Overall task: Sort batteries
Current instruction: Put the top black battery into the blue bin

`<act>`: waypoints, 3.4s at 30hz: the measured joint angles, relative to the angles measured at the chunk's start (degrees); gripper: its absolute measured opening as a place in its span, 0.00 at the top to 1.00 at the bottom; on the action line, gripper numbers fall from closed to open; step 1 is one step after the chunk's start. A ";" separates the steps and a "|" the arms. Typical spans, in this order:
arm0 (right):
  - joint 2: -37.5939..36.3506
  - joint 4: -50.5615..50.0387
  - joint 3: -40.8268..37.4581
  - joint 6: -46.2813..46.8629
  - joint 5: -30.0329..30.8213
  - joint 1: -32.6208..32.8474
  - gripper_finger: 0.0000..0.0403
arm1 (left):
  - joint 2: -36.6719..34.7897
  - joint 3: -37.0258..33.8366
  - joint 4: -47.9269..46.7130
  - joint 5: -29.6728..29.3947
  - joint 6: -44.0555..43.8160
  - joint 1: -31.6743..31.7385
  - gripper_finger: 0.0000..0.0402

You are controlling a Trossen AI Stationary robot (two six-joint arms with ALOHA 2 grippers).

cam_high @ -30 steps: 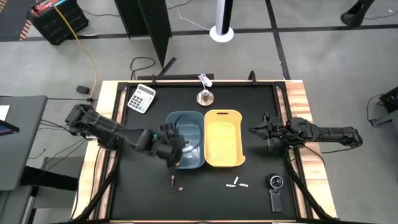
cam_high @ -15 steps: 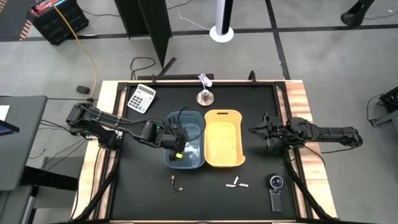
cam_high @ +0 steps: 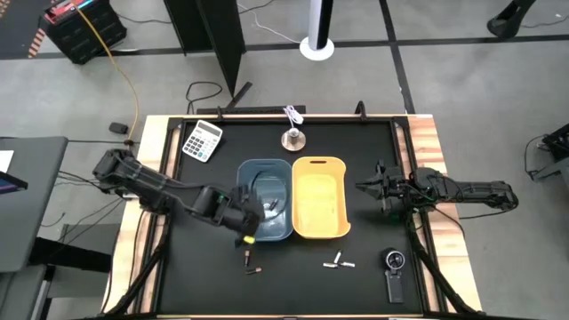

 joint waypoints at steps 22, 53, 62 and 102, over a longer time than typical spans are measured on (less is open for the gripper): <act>0.00 0.00 0.00 0.07 0.01 0.00 0.89 | 13.39 -0.04 1.56 -0.13 -44.13 -17.98 0.61; 0.02 0.33 -0.02 -0.17 0.06 0.00 0.89 | 14.93 -10.35 8.09 -8.81 -84.10 -20.19 0.46; 0.02 0.37 -0.04 -0.05 0.06 0.00 0.89 | 19.05 -10.29 12.33 -4.41 -82.14 -18.40 0.47; 0.00 0.39 -0.04 -0.07 0.03 0.00 0.89 | 20.73 -10.27 9.01 3.09 -77.94 -17.43 0.90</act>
